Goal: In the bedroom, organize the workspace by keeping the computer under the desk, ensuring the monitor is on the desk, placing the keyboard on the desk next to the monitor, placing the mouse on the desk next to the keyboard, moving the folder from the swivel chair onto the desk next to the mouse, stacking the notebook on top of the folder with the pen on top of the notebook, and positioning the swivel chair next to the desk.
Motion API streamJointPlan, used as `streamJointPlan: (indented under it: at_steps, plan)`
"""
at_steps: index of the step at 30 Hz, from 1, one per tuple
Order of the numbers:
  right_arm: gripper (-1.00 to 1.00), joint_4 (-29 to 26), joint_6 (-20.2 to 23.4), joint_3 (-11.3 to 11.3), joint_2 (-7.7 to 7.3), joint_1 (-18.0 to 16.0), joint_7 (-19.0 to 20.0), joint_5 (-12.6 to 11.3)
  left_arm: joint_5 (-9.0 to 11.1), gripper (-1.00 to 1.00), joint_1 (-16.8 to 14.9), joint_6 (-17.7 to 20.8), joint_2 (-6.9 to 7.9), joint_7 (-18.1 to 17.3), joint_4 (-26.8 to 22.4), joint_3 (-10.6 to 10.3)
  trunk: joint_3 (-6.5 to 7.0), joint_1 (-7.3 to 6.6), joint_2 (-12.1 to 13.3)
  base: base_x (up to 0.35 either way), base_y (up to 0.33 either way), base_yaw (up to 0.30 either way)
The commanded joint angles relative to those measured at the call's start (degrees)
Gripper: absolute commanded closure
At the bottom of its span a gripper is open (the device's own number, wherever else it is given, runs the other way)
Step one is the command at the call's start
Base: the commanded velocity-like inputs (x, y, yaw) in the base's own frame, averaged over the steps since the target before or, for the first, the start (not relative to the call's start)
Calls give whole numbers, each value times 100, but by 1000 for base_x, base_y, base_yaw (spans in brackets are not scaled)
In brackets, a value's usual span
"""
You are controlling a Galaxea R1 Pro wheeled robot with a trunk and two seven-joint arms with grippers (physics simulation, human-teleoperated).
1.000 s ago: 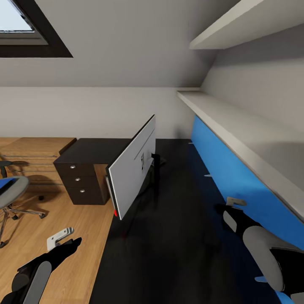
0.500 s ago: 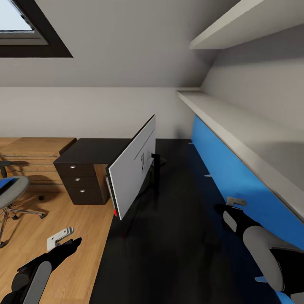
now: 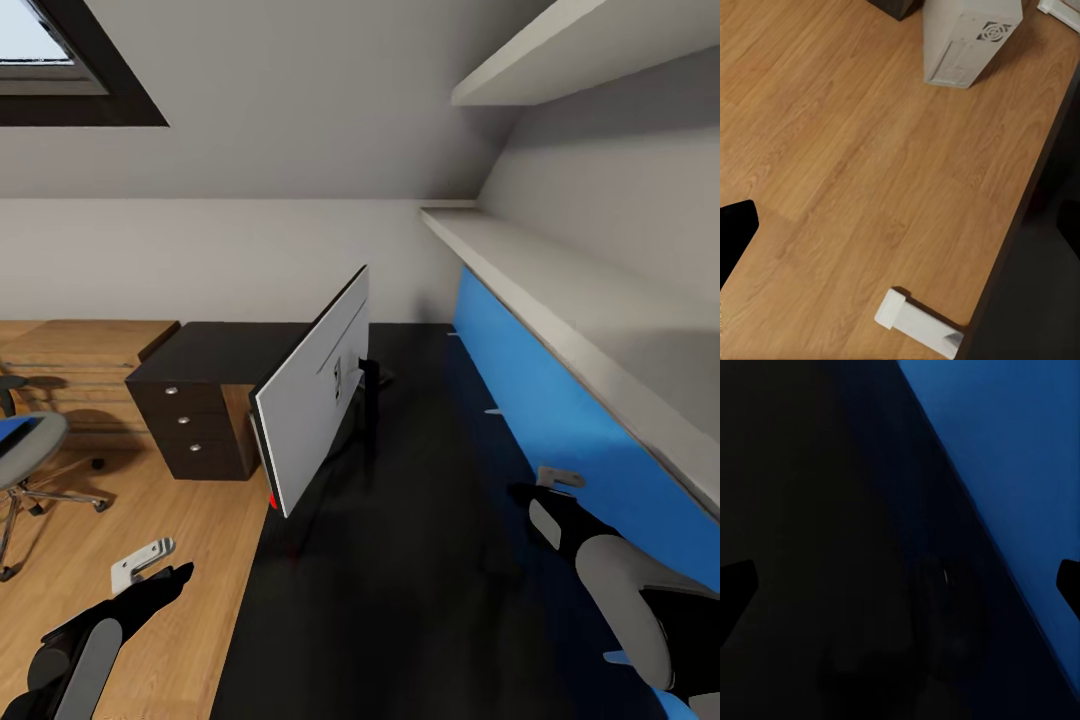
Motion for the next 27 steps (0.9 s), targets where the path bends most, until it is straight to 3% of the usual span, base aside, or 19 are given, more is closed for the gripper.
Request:
streamJointPlan:
  at_steps: [1,27]
  plan:
    - [-100,-11,26,-10,1,-2,-15,-41,61,-100,-3,20,1,49,-7,-1,-18,2,-9,0,0,0]
    - [-100,-13,26,-10,-13,-2,-15,-41,75,-100,-4,16,1,55,-1,6,-247,2,-9,0,0,0]
